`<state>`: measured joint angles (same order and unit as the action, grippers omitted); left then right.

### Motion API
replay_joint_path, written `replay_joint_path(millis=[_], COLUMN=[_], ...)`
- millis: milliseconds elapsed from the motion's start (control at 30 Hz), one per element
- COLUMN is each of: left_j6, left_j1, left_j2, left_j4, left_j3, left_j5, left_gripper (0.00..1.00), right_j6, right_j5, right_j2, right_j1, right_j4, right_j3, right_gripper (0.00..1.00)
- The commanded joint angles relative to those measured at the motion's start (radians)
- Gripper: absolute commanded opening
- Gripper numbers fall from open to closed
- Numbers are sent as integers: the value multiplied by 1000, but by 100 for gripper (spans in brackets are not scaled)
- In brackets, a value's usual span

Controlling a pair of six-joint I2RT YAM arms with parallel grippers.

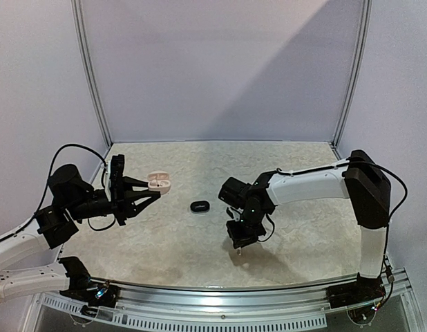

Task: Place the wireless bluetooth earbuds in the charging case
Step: Move the right earbud to the center of the board.

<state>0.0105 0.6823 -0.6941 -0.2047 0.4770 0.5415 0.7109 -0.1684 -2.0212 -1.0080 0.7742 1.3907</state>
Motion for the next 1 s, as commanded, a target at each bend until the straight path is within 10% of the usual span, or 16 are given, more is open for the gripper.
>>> replay_joint_path(millis=[0, 367, 967], left_j6=[-20, -34, -34], left_j1=[-13, -17, -17], left_j2=[5, 1, 2], left_j4=[10, 6, 6], left_j3=[-1, 0, -4], left_j5=[0, 2, 4], left_gripper=[0, 0, 0], right_j6=[17, 18, -9], right_j5=[0, 160, 243], right_j2=[-70, -27, 27], right_j1=[-20, -41, -41], right_j4=[-109, 25, 169], right_j3=[25, 30, 88], right_gripper=[14, 31, 28])
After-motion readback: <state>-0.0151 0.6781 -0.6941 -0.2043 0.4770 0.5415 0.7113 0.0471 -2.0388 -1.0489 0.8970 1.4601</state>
